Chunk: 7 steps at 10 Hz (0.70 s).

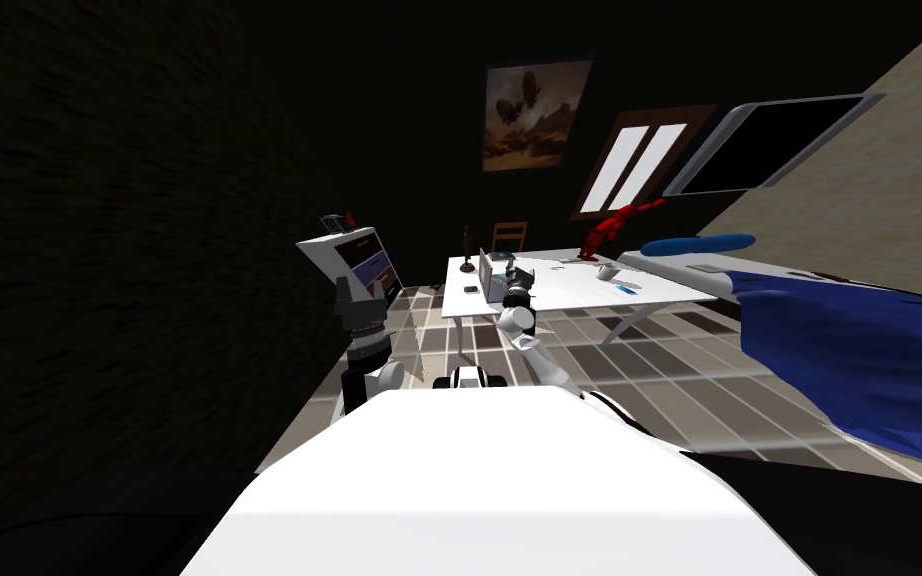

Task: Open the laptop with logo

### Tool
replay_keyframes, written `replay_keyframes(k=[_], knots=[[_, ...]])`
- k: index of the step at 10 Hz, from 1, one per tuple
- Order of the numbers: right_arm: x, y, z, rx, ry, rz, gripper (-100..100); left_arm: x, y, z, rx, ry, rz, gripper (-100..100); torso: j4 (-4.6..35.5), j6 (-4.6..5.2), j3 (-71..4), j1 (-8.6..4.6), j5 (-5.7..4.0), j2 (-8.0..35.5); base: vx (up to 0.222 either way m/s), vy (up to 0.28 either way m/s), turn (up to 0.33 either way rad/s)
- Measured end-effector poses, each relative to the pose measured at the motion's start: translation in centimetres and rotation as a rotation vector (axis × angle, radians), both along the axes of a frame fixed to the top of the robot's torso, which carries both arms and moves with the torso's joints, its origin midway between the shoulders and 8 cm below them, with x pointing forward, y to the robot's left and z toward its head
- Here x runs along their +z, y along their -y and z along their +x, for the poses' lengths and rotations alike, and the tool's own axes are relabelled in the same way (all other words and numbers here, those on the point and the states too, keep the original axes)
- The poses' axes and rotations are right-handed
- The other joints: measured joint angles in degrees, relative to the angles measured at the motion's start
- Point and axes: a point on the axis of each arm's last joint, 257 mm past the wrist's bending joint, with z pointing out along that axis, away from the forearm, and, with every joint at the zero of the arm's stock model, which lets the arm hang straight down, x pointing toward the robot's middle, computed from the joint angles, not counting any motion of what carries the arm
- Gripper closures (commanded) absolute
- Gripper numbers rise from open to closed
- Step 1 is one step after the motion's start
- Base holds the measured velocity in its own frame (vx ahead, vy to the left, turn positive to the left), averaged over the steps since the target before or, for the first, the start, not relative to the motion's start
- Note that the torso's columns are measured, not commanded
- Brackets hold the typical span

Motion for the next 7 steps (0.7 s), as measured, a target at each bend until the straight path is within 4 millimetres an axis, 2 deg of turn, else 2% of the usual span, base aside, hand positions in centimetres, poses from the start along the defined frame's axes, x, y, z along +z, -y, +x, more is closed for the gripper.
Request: replay_keyframes(k=[7], knots=[[-2.9, -2.4, 2.5, 0.081, -0.069, 0.203, -100, 0.0, 0.0, 0.0, 0.0, 0.0, 0.0, 0, -0.01, 0.0, -0.01, 0.02, 0.01, -0.02, 0.023, 0.006, -0.02]])
